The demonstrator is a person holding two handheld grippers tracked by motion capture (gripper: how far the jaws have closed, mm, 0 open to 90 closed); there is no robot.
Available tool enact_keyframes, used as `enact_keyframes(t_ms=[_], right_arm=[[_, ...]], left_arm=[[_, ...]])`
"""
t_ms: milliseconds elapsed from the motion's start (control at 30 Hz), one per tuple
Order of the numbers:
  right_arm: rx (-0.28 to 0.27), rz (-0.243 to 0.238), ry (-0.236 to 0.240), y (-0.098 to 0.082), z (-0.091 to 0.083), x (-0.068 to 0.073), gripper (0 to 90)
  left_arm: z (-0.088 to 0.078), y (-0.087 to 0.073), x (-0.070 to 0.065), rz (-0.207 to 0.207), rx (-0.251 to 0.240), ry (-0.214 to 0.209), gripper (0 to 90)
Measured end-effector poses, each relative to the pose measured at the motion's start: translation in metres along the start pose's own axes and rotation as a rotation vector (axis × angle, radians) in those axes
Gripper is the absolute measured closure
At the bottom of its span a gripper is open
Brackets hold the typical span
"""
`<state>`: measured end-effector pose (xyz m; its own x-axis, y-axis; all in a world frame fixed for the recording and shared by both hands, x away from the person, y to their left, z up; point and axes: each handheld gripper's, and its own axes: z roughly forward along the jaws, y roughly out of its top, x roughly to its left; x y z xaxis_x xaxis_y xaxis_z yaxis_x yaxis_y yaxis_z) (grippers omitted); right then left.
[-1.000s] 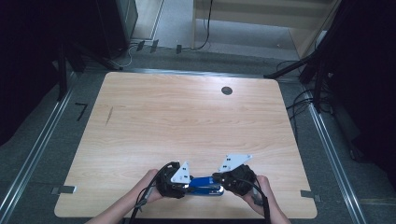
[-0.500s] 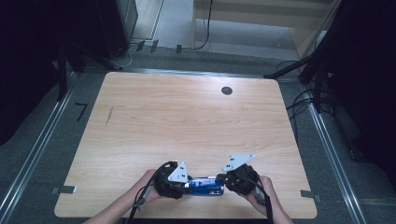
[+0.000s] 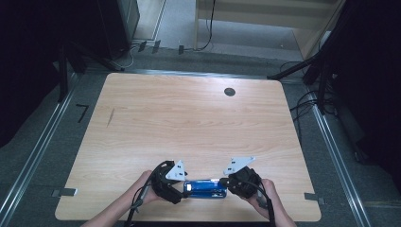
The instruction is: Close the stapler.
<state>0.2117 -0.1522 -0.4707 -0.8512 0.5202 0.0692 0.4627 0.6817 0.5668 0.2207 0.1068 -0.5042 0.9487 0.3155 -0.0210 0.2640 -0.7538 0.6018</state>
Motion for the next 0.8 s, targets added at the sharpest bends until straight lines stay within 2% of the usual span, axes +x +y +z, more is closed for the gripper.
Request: enact_keyframes(t_ms=[100, 267, 333, 433, 500, 567, 667, 700, 733, 800], right_arm=[[0.013, -0.005, -0.006, -0.001, 0.002, 0.0, 90.0], [-0.009, 0.0, -0.002, -0.002, 0.003, -0.001, 90.0], [-0.019, 0.017, 0.009, -0.003, 0.003, -0.001, 87.0], [-0.077, -0.01, 0.008, 0.0, -0.003, 0.0, 74.9], [-0.079, -0.019, -0.033, 0.002, -0.006, 0.001, 68.1], [-0.083, -0.003, -0.056, 0.002, -0.008, -0.001, 55.9], [-0.089, 0.032, -0.072, -0.001, -0.01, -0.007, 43.6], [-0.089, 0.032, -0.072, -0.001, -0.01, -0.007, 43.6], [-0.088, 0.053, -0.102, -0.003, -0.013, -0.012, 37.1], [-0.099, 0.072, -0.118, -0.004, -0.016, -0.016, 31.1]], left_arm=[[-0.002, 0.0, 0.001, -0.012, -0.003, 0.003, 27.4], [-0.005, -0.001, 0.003, -0.021, -0.018, 0.023, 21.9], [-0.009, -0.001, 0.005, -0.037, -0.024, 0.041, 19.7], [-0.014, -0.003, 0.009, -0.063, -0.037, 0.072, 16.0], [-0.018, -0.004, 0.012, -0.081, -0.044, 0.091, 14.2], [-0.022, -0.006, 0.015, -0.102, -0.056, 0.114, 13.7], [-0.028, -0.008, 0.017, -0.122, -0.064, 0.138, 12.0], [-0.032, -0.01, 0.02, -0.137, -0.063, 0.156, 12.0], [-0.037, -0.012, 0.023, -0.167, -0.074, 0.192, 9.1], [-0.042, -0.013, 0.025, -0.191, -0.085, 0.218, 8.0]])
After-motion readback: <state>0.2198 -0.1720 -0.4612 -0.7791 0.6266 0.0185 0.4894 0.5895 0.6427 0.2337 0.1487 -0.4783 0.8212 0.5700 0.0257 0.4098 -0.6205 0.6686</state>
